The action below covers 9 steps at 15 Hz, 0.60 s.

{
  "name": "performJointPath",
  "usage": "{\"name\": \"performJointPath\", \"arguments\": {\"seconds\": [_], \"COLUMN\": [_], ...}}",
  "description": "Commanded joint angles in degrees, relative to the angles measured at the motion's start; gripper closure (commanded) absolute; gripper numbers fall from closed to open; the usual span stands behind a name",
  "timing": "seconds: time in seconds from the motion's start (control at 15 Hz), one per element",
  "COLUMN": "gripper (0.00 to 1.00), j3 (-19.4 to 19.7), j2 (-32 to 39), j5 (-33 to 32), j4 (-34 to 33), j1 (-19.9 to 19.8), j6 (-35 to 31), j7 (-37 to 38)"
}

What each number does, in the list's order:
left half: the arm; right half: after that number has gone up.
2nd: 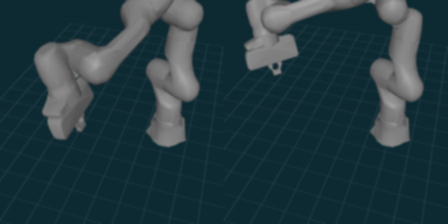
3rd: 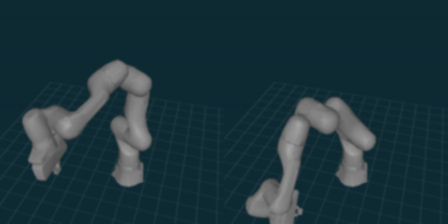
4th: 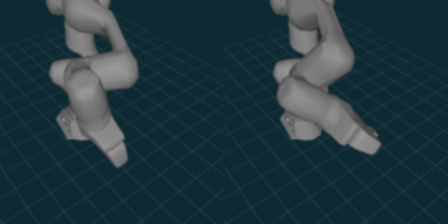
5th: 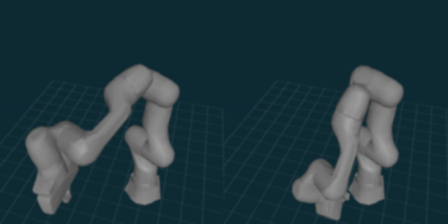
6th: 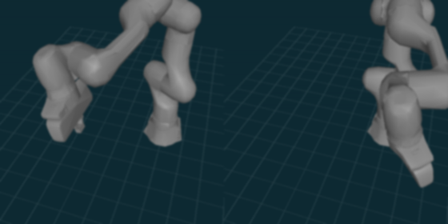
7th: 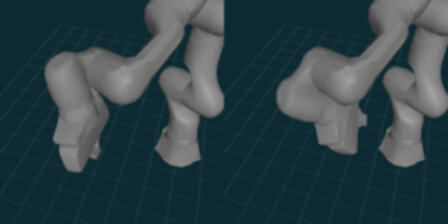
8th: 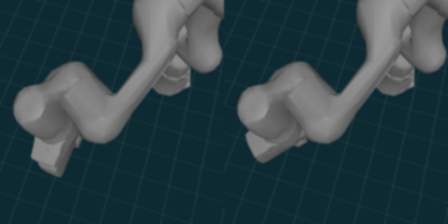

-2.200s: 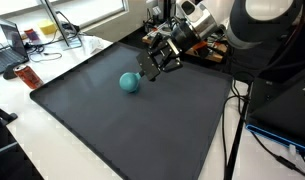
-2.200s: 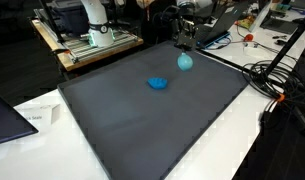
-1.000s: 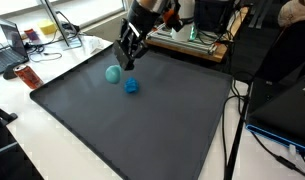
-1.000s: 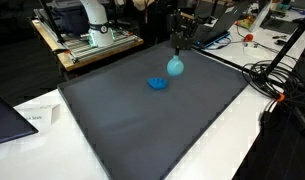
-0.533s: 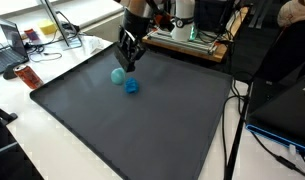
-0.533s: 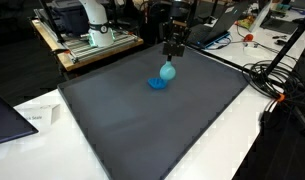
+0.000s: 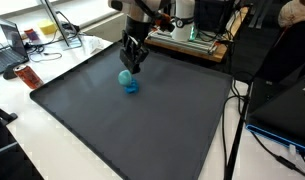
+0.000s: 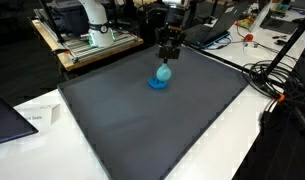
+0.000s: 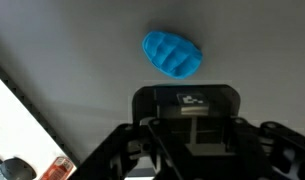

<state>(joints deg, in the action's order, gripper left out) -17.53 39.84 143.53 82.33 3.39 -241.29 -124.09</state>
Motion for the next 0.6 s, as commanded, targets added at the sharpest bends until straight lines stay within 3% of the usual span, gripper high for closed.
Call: {"name": "performJointPath", "arguments": {"seconds": [0.0,0.07,0.13,0.53], "gripper": [0.53,0.53,0.78,0.78], "j3": [-1.3,-1.3,-1.1,-1.9], "j2": [0.1,0.1,0.3,-0.8], "j5": [-1.0,-1.0,-1.3,-3.2], "j4": [0.2,0.2,-0.3,-2.0], "j1": [-0.8,-0.8,-0.3,1.1], "j6": [-0.2,-0.2,-0.6,-1.9], "j7": [0.7,0.7,1.1,2.7]}}
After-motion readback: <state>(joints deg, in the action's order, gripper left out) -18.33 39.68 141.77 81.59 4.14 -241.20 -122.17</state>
